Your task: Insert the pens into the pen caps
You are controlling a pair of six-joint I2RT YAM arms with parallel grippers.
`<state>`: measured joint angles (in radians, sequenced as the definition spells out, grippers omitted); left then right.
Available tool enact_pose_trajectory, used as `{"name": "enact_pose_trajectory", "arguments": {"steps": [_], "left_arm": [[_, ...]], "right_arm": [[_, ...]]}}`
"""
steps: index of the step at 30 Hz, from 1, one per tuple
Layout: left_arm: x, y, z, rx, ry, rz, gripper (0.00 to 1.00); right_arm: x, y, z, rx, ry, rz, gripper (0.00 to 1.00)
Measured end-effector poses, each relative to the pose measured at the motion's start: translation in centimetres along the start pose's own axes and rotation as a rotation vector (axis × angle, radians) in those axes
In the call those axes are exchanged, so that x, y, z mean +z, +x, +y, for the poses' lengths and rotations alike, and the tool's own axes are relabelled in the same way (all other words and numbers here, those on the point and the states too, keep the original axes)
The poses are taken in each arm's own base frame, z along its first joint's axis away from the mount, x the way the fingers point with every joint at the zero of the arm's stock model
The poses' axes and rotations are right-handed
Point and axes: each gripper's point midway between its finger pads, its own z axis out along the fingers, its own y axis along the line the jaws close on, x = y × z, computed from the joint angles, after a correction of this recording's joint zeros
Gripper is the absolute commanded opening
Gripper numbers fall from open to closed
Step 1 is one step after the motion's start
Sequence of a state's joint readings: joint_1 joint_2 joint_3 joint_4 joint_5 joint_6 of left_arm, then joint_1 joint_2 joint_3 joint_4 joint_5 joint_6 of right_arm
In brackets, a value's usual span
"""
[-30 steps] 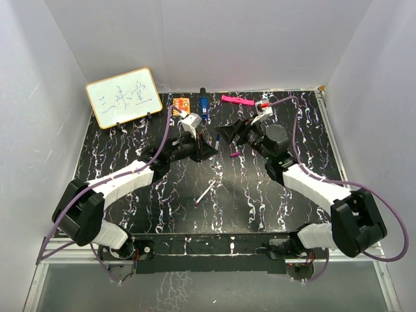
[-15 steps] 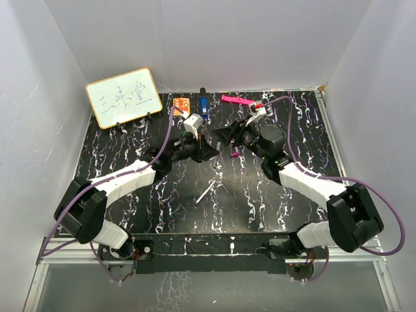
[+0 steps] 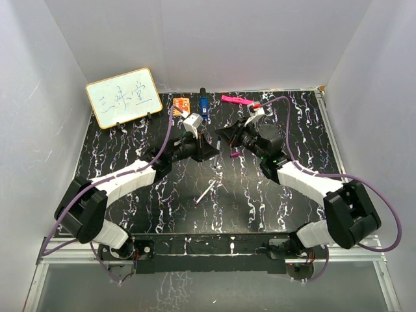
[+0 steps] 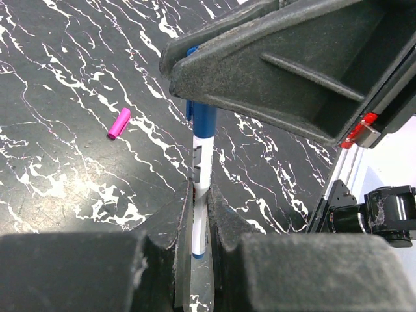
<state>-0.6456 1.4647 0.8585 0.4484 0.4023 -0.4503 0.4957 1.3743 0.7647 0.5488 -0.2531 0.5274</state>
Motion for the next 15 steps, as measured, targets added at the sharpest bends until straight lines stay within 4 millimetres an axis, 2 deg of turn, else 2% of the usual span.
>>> {"name": "enact_pose_trajectory", "arguments": {"steps": [15], "left_arm": [[0.3,-1.9,-0.4,-0.03,0.005,-0.08,0.0]], "right_arm": [[0.4,-1.3,1.3,-0.098,0.003,-0.07,0.0]]}}
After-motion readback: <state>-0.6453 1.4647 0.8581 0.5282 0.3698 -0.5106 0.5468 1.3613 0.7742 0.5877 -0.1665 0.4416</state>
